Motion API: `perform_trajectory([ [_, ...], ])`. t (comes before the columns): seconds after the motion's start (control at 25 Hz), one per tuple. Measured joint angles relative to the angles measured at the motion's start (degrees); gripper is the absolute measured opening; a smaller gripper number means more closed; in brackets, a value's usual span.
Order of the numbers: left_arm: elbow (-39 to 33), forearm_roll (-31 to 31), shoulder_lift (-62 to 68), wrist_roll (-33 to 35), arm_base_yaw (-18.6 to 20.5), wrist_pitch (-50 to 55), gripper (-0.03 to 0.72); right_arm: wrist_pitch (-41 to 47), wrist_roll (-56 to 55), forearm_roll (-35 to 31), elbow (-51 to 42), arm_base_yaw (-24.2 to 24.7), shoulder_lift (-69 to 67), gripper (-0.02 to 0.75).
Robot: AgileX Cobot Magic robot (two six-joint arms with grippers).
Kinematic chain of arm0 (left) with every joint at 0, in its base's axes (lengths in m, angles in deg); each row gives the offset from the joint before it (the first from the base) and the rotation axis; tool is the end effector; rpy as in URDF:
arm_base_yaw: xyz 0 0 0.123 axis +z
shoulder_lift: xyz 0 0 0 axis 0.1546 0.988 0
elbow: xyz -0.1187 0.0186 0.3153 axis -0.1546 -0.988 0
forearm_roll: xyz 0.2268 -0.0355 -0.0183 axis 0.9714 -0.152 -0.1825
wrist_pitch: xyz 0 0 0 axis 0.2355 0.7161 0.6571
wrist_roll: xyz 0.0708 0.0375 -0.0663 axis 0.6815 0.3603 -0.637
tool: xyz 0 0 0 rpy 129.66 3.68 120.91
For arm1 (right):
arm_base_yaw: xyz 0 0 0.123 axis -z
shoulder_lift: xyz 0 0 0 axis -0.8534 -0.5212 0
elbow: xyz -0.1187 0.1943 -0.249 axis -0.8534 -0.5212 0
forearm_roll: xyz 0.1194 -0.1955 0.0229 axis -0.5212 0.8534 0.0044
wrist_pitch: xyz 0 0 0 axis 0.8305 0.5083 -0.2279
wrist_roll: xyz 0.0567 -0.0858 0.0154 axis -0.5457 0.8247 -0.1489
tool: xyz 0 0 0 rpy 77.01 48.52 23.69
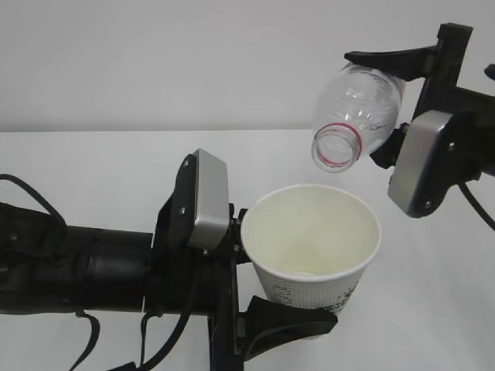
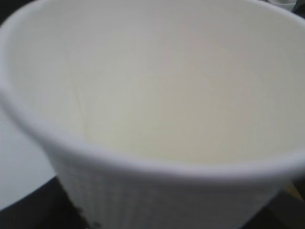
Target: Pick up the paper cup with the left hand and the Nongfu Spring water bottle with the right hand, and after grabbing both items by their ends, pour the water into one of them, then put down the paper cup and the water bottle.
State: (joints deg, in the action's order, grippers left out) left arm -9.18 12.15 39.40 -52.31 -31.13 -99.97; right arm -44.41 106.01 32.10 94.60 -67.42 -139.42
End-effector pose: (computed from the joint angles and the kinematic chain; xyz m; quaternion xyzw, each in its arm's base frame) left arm 0.1989 -0.2585 0.2351 0.5212 0.5839 -0.4167 0.4623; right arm 0.2626 0.1008 0.3126 -0.6362 0.3261 -0.2300 0.6603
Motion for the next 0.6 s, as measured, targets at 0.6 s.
perform_trajectory([
  [0.6, 0.0, 0.8, 0.0, -0.4, 0.0, 0.0, 0.546, -1.8, 1.8, -0.3, 0.0, 0.0, 0.0, 0.526],
])
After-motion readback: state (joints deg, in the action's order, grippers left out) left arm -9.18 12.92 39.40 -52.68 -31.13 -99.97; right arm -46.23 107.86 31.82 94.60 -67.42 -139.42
